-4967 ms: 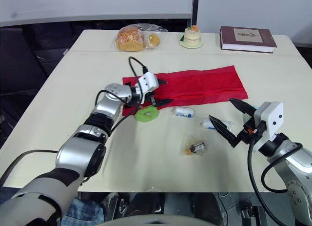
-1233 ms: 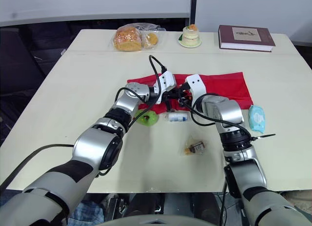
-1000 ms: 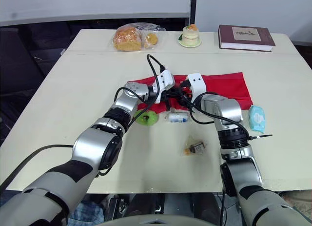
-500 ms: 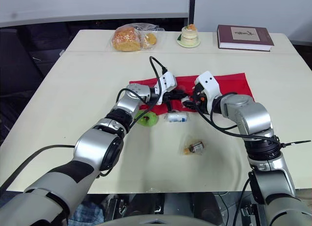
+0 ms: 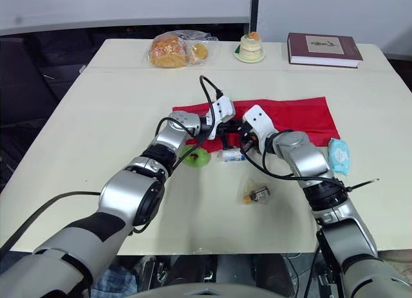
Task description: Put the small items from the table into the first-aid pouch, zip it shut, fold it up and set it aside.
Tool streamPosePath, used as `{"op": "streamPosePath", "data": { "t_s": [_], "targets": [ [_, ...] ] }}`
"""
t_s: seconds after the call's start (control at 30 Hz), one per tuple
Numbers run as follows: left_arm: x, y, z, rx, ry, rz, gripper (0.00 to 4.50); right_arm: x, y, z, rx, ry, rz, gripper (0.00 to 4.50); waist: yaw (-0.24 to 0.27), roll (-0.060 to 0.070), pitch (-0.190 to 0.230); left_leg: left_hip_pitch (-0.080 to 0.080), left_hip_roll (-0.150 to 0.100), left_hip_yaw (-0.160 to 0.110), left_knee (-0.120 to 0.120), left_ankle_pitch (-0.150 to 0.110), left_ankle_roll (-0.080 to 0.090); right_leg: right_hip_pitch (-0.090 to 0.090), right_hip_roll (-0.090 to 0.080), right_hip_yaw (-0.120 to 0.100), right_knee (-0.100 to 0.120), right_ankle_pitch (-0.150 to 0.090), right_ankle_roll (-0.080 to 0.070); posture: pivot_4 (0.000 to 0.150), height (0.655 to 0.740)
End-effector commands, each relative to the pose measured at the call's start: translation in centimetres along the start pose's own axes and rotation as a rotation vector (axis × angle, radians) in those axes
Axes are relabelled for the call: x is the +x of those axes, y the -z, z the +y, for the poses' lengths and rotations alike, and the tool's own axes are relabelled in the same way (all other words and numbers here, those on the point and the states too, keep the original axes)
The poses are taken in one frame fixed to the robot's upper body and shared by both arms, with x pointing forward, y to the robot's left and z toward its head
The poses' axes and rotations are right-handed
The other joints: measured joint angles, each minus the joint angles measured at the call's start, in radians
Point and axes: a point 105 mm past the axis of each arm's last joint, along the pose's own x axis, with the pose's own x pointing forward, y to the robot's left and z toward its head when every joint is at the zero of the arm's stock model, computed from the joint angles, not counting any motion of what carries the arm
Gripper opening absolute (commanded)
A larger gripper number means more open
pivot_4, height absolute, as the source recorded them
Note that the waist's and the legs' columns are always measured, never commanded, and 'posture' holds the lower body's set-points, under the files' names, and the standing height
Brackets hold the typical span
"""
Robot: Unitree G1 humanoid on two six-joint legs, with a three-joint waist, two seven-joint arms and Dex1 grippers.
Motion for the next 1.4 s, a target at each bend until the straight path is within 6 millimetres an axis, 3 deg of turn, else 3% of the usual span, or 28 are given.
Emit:
{"op": "streamPosePath", "data": {
  "t_s": [0.03,0.23,0.4,0.6,0.87,0.97,1.07,1.13,1.17,1.2,1.23,1.27,1.37,1.4],
  "targets": [
    [0.5,-0.9,-0.7,0.030,0.046,-0.027,0.00,0.5,-2.7,-1.2,-0.108,0.071,-0.098,0.03,-0.001,0.000,0.000,0.000,0.000,0.000,0.000,0.000,0.000,0.000,0.000,0.000,0.000,0.000,0.000,0.150,0.7400],
    [0.3,-0.3,-1.0,0.022,0.064,-0.016,0.00,1.1,-3.1,-2.8,-0.126,0.145,-0.145,0.03,-0.002,0.000,0.000,0.000,0.000,0.000,0.000,0.001,-0.002,0.000,0.000,0.000,0.000,0.000,0.000,0.150,0.7400],
    [0.0,0.1,-1.0,0.013,0.065,-0.005,0.00,0.3,-2.1,-3.6,-0.137,0.177,-0.137,0.03,-0.001,0.000,0.000,0.000,0.000,0.000,0.000,0.001,-0.003,0.000,0.000,0.000,0.000,0.000,0.000,0.150,0.7400],
    [-0.5,-0.2,0.2,0.025,0.007,-0.003,0.00,-1.2,-0.8,-1.2,-0.191,0.026,-0.121,0.03,0.001,0.000,0.000,-0.001,0.000,0.000,0.000,0.001,-0.003,0.000,0.000,0.000,-0.001,0.000,0.000,0.150,0.7400],
    [-1.0,-0.4,1.2,0.025,-0.046,-0.003,0.00,-6.1,-0.9,0.0,-0.184,-0.058,-0.244,0.03,0.003,0.000,0.000,0.000,0.000,0.000,0.000,0.000,0.001,0.000,0.000,0.000,0.000,0.000,0.000,0.150,0.7400],
    [-1.2,-0.5,1.5,0.017,-0.060,-0.004,0.00,-9.2,-1.4,-0.2,-0.155,-0.062,-0.341,0.03,0.004,0.000,0.000,0.000,0.000,0.000,0.000,0.000,0.001,0.000,0.000,0.000,0.000,0.000,0.000,0.150,0.7400],
    [-1.5,-0.5,1.7,0.009,-0.066,-0.009,0.00,-14.3,-1.7,-0.8,-0.136,-0.089,-0.456,0.70,0.007,0.000,0.000,0.000,0.000,0.000,0.000,-0.001,0.001,0.000,0.000,0.000,-0.001,0.000,0.000,0.150,0.7400],
    [-1.6,-0.5,1.8,0.005,-0.066,-0.010,0.00,-18.0,-1.3,-1.5,-0.091,-0.126,-0.470,1.91,0.011,0.000,0.001,-0.001,0.000,-0.001,0.000,-0.001,0.001,0.001,0.000,-0.001,-0.002,0.000,0.000,0.150,0.7400],
    [-1.7,-0.6,1.8,0.002,-0.064,-0.012,0.00,-19.6,-1.1,-1.9,-0.086,-0.138,-0.461,2.01,0.008,-0.001,0.001,0.000,0.000,0.000,0.000,-0.001,0.001,0.001,0.000,0.000,-0.002,0.000,0.000,0.150,0.7400],
    [-1.7,-0.6,1.8,-0.002,-0.062,-0.014,0.00,-20.9,-0.9,-2.3,-0.092,-0.141,-0.452,2.65,0.011,0.000,0.001,0.000,0.000,0.000,0.000,-0.001,0.001,0.002,0.000,0.000,-0.002,0.001,0.001,0.150,0.7400],
    [-1.7,-0.6,1.8,-0.005,-0.059,-0.017,0.00,-21.9,-0.8,-2.6,-0.101,-0.138,-0.443,2.88,0.009,-0.001,0.001,0.001,0.000,0.000,0.000,-0.001,0.002,0.003,-0.001,0.000,-0.002,0.001,0.001,0.150,0.7400],
    [-1.8,-0.6,1.7,-0.013,-0.049,-0.017,0.00,-23.1,-0.5,-2.7,-0.100,-0.161,-0.416,3.45,0.007,-0.001,0.001,0.001,0.000,0.000,0.000,-0.001,0.002,0.004,0.000,0.000,-0.003,0.001,0.001,0.150,0.7400],
    [-1.9,-0.6,1.6,-0.026,-0.031,-0.019,0.00,-25.4,-0.1,-2.8,-0.094,-0.207,-0.365,4.48,0.007,-0.001,0.001,0.003,0.000,0.000,0.000,-0.001,0.002,0.004,0.001,0.000,-0.002,0.001,0.001,0.150,0.7400],
    [-1.9,-0.6,1.6,-0.024,-0.026,-0.017,0.00,-26.1,-0.2,-3.1,-0.104,-0.199,-0.355,4.48,0.007,-0.001,0.001,0.003,0.001,-0.001,0.000,-0.001,0.002,0.004,0.001,0.000,-0.002,0.001,0.001,0.150,0.7400]
  ]
}}
